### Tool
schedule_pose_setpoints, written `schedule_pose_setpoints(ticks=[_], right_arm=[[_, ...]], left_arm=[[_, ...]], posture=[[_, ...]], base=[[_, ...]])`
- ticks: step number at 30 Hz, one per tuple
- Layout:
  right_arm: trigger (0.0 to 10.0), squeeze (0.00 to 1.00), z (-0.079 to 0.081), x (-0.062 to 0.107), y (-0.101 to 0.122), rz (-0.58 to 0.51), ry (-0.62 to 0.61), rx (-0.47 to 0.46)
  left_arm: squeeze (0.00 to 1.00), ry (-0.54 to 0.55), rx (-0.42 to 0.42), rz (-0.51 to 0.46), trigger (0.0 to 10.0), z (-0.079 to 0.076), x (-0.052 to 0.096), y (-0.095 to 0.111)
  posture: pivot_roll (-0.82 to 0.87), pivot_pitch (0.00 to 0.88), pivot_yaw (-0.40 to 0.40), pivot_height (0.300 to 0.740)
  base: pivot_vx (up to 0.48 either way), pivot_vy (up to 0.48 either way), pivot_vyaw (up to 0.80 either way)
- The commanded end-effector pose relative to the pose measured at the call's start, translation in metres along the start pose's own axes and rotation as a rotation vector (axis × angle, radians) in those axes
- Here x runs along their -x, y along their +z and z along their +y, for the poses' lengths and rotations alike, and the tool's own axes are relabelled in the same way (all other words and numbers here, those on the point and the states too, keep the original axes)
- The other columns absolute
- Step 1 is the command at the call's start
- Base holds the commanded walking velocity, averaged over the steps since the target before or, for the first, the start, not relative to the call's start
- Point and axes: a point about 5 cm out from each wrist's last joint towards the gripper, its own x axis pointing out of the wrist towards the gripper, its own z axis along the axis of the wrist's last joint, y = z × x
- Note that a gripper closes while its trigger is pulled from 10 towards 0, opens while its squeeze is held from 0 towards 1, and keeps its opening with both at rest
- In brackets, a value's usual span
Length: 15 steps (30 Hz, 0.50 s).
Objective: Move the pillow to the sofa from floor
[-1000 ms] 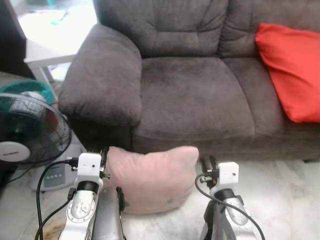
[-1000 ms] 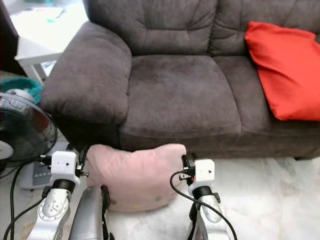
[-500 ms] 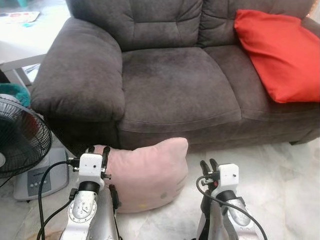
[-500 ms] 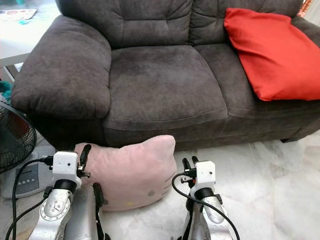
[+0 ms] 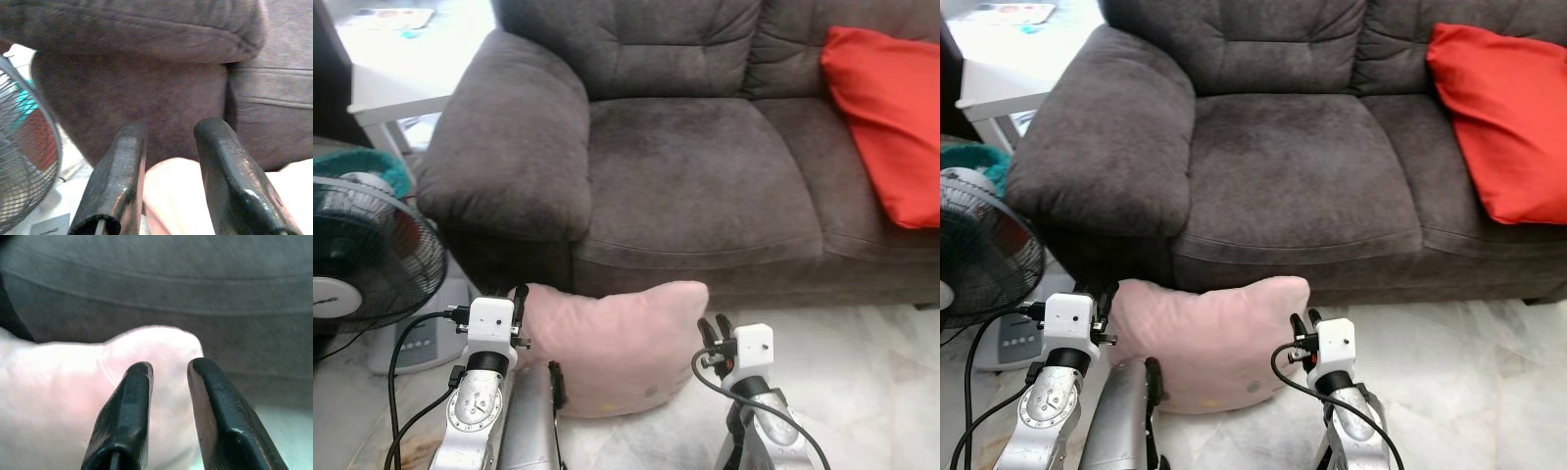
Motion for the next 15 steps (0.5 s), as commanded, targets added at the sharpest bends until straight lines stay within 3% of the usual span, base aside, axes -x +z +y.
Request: schedule_pose_setpoints(ticks=[1,9,15], right_arm=[[10.0,0.0,-0.006,0.001,-0.001,0.006,-0.005,0.01],[10.0,0.0,-0.009,0.005,-0.01,0.054,-0.001,0.008],[10.0,0.0,-0.009,0.006,-0.015,0.085,0.001,-0.004]], left_arm=[[0.0,-0.005,-0.003,0.014,10.0,-0.001,0.0,-0.002],[0.0,-0.003,-0.006,0.016,10.0,0.0,-0.001,-0.003],[0.0,-0.006,-0.006,0.018,10.0,-0.001,-0.002,-0.003]], posture=[[0.12,0.077,-0.074,0.439],[0.12,0.077,-0.074,0.439],[0.12,0.077,-0.074,0.439]], base=[[0.285,0.0,0.0],[0.292,0.0,0.67],[0.292,0.0,0.0]])
